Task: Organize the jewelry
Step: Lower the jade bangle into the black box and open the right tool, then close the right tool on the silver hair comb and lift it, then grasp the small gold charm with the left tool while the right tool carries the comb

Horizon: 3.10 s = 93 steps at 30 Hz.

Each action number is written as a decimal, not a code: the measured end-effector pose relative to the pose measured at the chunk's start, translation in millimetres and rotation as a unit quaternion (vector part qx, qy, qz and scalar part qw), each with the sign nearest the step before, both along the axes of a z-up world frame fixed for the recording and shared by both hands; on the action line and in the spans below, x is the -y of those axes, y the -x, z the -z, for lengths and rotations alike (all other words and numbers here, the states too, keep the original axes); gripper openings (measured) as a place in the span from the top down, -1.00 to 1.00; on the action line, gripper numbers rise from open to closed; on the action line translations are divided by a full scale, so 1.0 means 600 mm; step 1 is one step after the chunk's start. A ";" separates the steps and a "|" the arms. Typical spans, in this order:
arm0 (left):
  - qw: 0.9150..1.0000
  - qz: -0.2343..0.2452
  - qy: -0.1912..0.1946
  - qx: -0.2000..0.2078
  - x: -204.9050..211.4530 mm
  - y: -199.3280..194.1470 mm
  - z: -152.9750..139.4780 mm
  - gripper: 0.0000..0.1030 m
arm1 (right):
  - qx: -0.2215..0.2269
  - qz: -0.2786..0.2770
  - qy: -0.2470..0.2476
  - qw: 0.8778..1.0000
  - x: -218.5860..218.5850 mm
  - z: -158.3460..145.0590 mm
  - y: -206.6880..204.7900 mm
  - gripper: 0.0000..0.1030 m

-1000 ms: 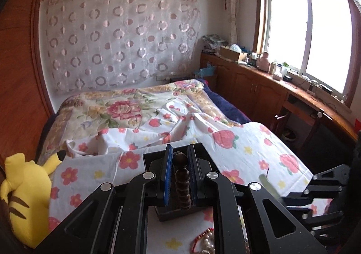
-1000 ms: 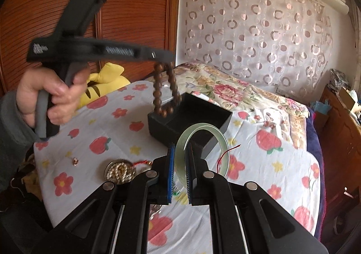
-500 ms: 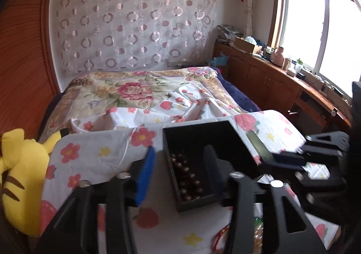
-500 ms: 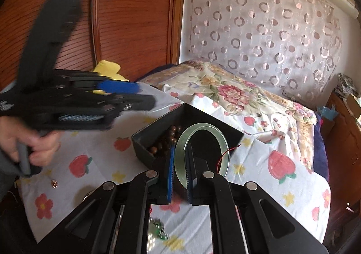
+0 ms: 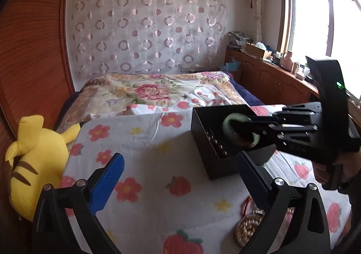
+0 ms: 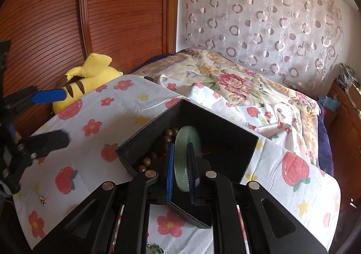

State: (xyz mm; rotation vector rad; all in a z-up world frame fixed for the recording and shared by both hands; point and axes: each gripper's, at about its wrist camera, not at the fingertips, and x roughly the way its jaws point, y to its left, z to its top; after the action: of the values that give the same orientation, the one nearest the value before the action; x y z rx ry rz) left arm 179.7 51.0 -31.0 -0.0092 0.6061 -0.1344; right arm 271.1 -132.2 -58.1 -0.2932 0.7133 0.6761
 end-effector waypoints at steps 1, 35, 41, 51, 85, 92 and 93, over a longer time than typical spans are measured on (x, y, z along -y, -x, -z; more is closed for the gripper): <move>1.000 0.003 -0.001 -0.003 0.001 0.006 0.003 -0.85 | -0.001 -0.003 -0.006 1.000 0.000 -0.001 0.003 0.65; 0.998 0.023 0.010 -0.053 0.009 0.196 0.094 -0.85 | -0.056 0.002 -0.001 0.998 0.107 0.078 0.241 -0.35; 0.998 0.019 0.012 -0.058 0.006 0.202 0.098 -0.85 | -0.072 -0.002 0.018 0.997 0.088 0.094 0.232 -0.40; 0.998 0.023 0.009 -0.056 0.008 0.204 0.097 -0.85 | -0.052 -0.010 0.058 0.997 0.063 0.100 0.229 -0.39; 0.998 0.024 0.004 -0.059 0.013 0.213 0.100 -0.85 | -0.012 0.031 0.080 0.996 0.188 0.045 0.279 -0.09; 0.997 0.043 0.004 -0.063 0.017 0.221 0.105 -0.55 | -0.007 0.037 0.071 0.997 0.204 0.038 0.297 -0.09; 0.997 0.044 0.004 -0.066 0.019 0.221 0.106 -0.48 | -0.007 0.038 0.070 0.997 0.205 0.038 0.298 -0.09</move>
State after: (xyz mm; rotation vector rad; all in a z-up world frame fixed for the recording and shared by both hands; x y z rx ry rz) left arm 47.2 39.7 -94.4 0.0014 0.7374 -0.2227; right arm 92.4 -255.3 -80.7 -0.3878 0.7825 0.5578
